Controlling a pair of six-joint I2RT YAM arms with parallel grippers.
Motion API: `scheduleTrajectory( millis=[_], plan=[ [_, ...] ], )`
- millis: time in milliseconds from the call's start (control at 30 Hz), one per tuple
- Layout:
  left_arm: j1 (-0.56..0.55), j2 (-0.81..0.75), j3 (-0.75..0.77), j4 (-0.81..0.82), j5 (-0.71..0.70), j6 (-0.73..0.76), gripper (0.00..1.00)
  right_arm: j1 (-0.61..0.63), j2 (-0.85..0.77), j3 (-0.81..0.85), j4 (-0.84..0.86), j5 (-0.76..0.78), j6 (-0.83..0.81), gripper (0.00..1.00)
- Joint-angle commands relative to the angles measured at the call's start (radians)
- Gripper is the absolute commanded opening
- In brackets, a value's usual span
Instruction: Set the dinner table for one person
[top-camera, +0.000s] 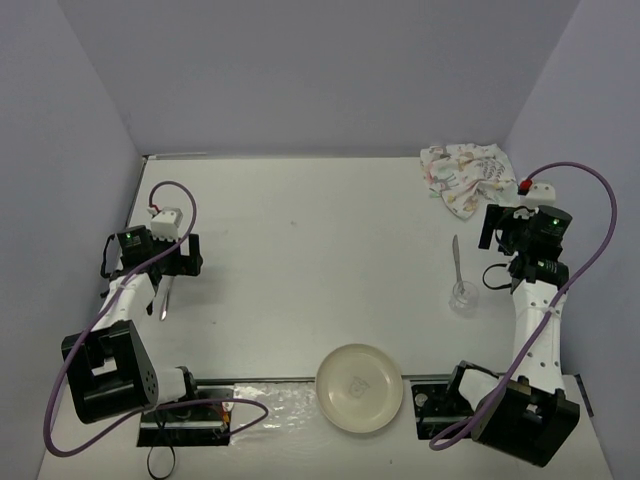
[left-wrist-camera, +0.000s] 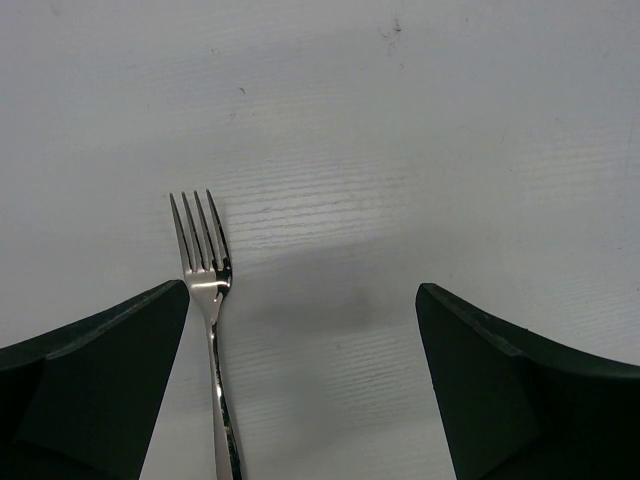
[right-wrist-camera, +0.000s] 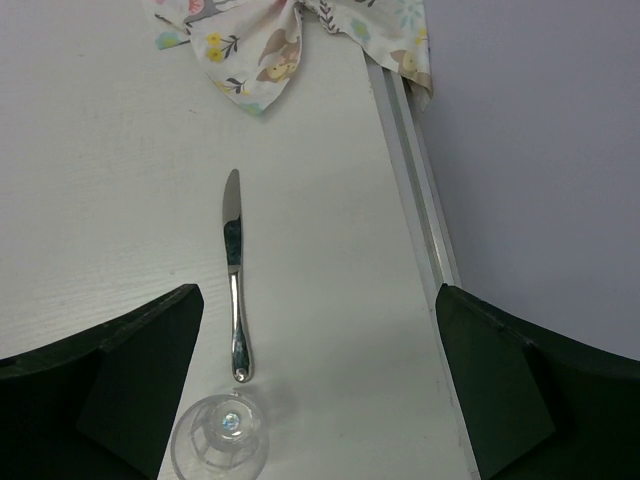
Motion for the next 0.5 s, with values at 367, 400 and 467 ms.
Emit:
scheduleTrajectory(
  millis=[367,400,467],
  plan=[
    [-0.151,0.064,0.346,-0.197,0.041,0.117,0.97,0.185,0.585,0.661,-0.232,0.156,-0.221,1.00],
    [-0.195,0.074,0.382,-0.220,0.016,0.131,0.97,0.204,0.643,0.698,-0.261,0.173,-0.225,1.00],
    [-0.264,0.094,0.445,-0.262,-0.003,0.143,0.97,0.234,0.729,0.747,-0.287,0.213,-0.227,1.00]
  ],
)
